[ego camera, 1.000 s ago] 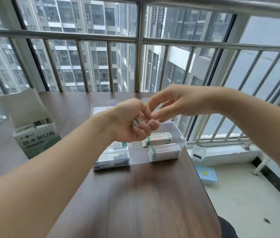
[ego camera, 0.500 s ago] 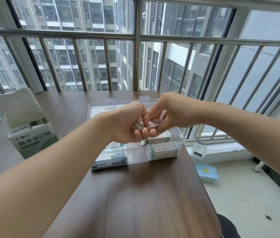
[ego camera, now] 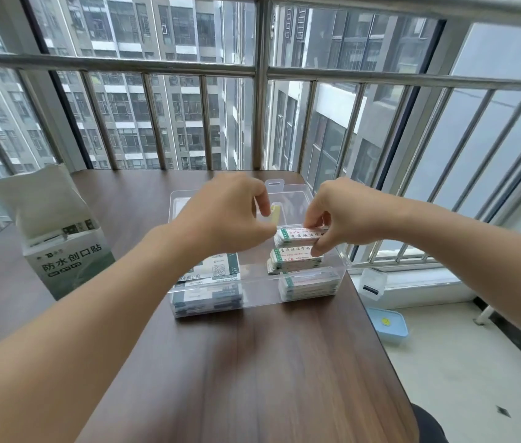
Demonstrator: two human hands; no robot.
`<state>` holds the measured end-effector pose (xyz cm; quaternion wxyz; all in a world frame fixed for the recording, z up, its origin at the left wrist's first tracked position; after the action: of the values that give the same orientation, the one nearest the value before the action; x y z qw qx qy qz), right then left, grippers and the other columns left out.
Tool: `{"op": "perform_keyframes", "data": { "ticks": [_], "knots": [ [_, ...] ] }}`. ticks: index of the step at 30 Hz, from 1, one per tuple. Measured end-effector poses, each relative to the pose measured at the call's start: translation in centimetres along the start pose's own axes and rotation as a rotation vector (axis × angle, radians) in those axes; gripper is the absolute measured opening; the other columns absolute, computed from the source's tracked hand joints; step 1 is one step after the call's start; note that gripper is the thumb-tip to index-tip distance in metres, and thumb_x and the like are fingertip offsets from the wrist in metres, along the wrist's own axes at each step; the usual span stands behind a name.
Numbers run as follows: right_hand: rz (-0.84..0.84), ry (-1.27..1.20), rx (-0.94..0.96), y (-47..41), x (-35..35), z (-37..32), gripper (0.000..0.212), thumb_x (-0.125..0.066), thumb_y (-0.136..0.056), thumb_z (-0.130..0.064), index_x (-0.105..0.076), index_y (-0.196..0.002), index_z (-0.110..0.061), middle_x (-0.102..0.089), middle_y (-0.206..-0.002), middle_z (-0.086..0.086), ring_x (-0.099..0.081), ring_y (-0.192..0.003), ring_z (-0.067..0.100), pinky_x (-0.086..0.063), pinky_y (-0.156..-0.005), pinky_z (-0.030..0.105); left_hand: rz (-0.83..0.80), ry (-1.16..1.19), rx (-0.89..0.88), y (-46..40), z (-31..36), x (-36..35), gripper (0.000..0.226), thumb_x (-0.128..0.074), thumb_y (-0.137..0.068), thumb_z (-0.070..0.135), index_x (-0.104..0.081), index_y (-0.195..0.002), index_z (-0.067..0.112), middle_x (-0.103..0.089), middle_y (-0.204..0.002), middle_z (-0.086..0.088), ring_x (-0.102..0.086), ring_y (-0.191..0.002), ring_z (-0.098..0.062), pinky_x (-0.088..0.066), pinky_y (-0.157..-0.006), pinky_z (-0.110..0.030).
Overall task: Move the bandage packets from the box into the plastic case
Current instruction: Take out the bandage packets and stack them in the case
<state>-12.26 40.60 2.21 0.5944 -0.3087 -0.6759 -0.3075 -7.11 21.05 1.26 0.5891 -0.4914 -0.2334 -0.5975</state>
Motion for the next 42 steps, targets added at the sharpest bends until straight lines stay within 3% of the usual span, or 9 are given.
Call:
{"op": "perform_keyframes", "data": {
  "ticks": [3,6,9,14,20,25,29,36,42],
  "knots": [
    [-0.001,0.048,-0.037,0.0,-0.4,-0.3,0.037,-0.089,-0.068,-0.041,-0.077,-0.090,-0.014,-0.067,-0.081,0.003,-0.061,-0.078,0.022,-0.049,-0.064,0.033,-0.030,-0.074,-0.120,-0.3,-0.4,-1.2,0.016,-0.073,-0.073,0.030,-0.068,-0.088,0.026,-0.059,-0.072,0.012,-0.051,-0.069,-0.001,-0.049,-0.068,-0.033],
    [0.017,0.080,-0.067,-0.2,-0.6,-0.6,0.035,-0.090,-0.067,-0.040,-0.075,-0.090,-0.019,-0.056,-0.069,-0.009,-0.051,-0.064,0.006,-0.036,-0.053,0.025,-0.109,-0.091,-0.140,-0.6,-0.3,-2.1,0.020,-0.072,-0.072,0.020,-0.069,-0.091,0.027,-0.063,-0.075,0.011,-0.049,-0.063,0.002,-0.043,-0.061,-0.026],
    [0.039,0.088,-0.075,-0.5,-0.7,-0.7,0.038,-0.091,-0.068,-0.039,-0.077,-0.097,-0.019,-0.058,-0.068,-0.009,-0.051,-0.062,0.005,-0.041,-0.056,0.027,-0.136,-0.065,-0.116,-0.9,0.0,-2.3,0.030,-0.068,-0.070,0.011,-0.068,-0.095,0.028,-0.069,-0.074,0.012,-0.052,-0.059,0.006,-0.041,-0.058,-0.020],
    [0.044,0.115,-0.080,-0.6,-1.3,-0.9,0.037,-0.090,-0.067,-0.039,-0.076,-0.097,-0.023,-0.055,-0.069,-0.012,-0.056,-0.064,0.010,-0.046,-0.059,0.027,-0.189,-0.060,-0.093,-0.9,0.4,-2.9,0.034,-0.086,-0.070,0.023,-0.066,-0.097,0.025,-0.068,-0.069,0.012,-0.061,-0.067,0.001,-0.051,-0.067,-0.027],
    [0.052,0.103,-0.092,-0.4,-2.0,-0.7,0.037,-0.090,-0.068,-0.040,-0.074,-0.098,-0.026,-0.060,-0.079,-0.008,-0.064,-0.072,0.017,-0.054,-0.063,0.031,-0.147,-0.087,-0.069,-0.4,0.3,-4.3,0.023,-0.082,-0.077,0.024,-0.061,-0.086,0.025,-0.065,-0.070,0.010,-0.052,-0.062,0.000,-0.048,-0.067,-0.029],
    [0.069,0.074,-0.085,-0.1,-2.3,-0.6,0.035,-0.089,-0.069,-0.038,-0.075,-0.096,-0.024,-0.051,-0.074,-0.016,-0.055,-0.068,0.011,-0.055,-0.067,0.034,-0.123,-0.083,-0.040,0.0,0.4,-4.9,0.025,-0.078,-0.078,0.022,-0.053,-0.076,0.028,-0.061,-0.068,0.010,-0.057,-0.065,-0.011,-0.054,-0.070,-0.035],
    [0.103,0.080,-0.081,0.0,-2.8,-0.5,0.034,-0.086,-0.069,-0.036,-0.072,-0.098,-0.026,-0.055,-0.075,-0.013,-0.058,-0.074,0.014,-0.056,-0.069,0.036,-0.128,-0.117,-0.041,0.0,0.5,-4.9,0.022,-0.075,-0.079,0.019,-0.055,-0.073,0.027,-0.056,-0.070,0.011,-0.060,-0.076,-0.020,-0.054,-0.074,-0.037],
    [0.157,0.078,-0.058,0.4,-3.3,-0.4,0.035,-0.082,-0.075,-0.032,-0.067,-0.107,-0.029,-0.052,-0.075,-0.015,-0.059,-0.079,0.015,-0.056,-0.071,0.037,-0.148,-0.075,-0.038,0.1,0.1,-5.2,0.014,-0.074,-0.077,0.010,-0.064,-0.077,0.019,-0.058,-0.070,0.011,-0.060,-0.073,-0.017,-0.054,-0.074,-0.034],
    [0.171,0.061,-0.071,0.1,-3.4,-0.2,0.037,-0.085,-0.076,-0.031,-0.054,-0.096,-0.028,-0.055,-0.079,-0.012,-0.060,-0.078,0.016,-0.051,-0.064,0.034,-0.154,-0.054,-0.017,0.0,-0.2,-5.4,0.022,-0.074,-0.078,0.010,-0.058,-0.071,0.023,-0.057,-0.069,0.010,-0.057,-0.070,-0.016,-0.049,-0.068,-0.029]
  ]
}}
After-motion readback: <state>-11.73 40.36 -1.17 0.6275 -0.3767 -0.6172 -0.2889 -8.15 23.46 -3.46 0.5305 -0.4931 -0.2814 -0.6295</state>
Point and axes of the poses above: each hand's wrist, its own y-axis away from the middle knuckle, its own x-axis out of the back of the hand, z = x × y, the point moved 1 cm from there along -y, towards the middle knuckle
